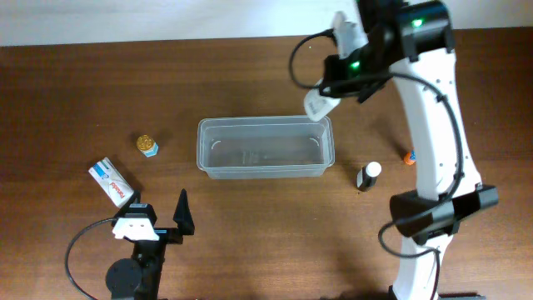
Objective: Pack container
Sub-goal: 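Carry the spray bottle left into the clear container's right end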
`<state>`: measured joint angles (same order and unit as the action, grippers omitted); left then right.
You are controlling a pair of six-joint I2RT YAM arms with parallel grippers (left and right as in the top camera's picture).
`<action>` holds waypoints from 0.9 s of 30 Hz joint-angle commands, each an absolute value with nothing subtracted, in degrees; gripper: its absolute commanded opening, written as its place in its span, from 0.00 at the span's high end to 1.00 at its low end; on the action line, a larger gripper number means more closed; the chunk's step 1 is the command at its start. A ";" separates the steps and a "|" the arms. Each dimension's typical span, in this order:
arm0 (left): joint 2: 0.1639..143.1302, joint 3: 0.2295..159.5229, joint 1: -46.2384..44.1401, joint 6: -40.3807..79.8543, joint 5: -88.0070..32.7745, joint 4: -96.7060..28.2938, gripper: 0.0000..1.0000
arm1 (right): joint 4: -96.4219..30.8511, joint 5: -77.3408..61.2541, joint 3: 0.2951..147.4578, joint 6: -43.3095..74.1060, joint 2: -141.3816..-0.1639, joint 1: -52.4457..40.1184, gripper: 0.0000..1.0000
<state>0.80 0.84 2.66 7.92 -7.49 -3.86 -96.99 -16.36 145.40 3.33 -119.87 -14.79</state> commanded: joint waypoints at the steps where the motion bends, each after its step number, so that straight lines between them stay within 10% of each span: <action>1: 0.30 0.51 2.94 7.18 -7.25 -3.95 0.01 | -97.34 -9.85 141.49 7.51 -118.34 -19.07 0.91; 27: 0.30 0.51 2.94 7.18 -7.25 -3.95 0.01 | -83.09 4.82 120.40 26.04 -118.43 -25.15 0.91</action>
<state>0.80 0.84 2.68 7.92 -7.49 -3.86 -84.40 3.25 121.97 23.00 -119.00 -24.49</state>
